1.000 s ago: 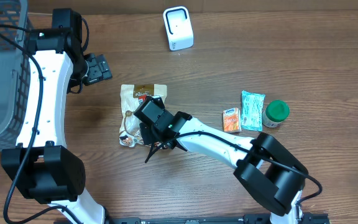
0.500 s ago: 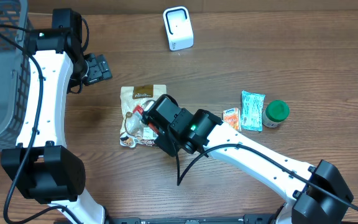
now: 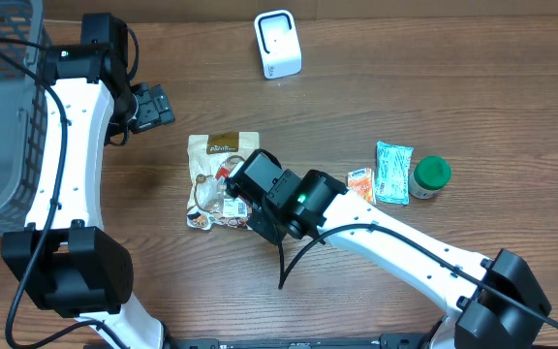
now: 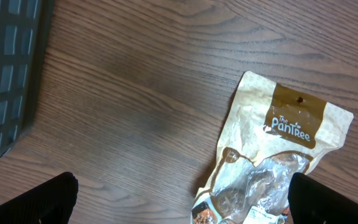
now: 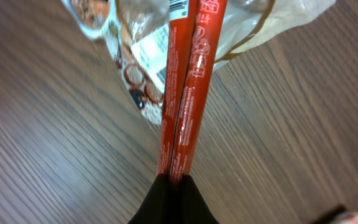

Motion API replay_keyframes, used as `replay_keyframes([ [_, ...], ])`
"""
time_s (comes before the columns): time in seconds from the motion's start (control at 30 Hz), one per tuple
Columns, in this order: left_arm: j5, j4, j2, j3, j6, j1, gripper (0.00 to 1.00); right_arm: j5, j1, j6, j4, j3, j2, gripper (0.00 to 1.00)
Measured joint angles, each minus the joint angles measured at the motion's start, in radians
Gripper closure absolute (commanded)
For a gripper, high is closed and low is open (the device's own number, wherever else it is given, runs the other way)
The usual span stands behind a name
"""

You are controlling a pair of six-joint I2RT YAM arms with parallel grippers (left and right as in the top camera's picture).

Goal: Scan the item barcode
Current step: 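Lift the red stick snack and carry it right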

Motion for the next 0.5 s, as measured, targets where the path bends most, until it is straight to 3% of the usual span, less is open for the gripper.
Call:
replay_keyframes([
  [0.23,0.000,0.000,0.000,0.000,0.000,0.000,0.00,-0.093,-0.171,0.359,0.050,0.000,0.000,0.96],
  [0.5,0.000,0.000,0.000,0.000,0.000,0.000,0.00,-0.549,-0.473,0.539,0.055,0.000,0.000,0.96],
])
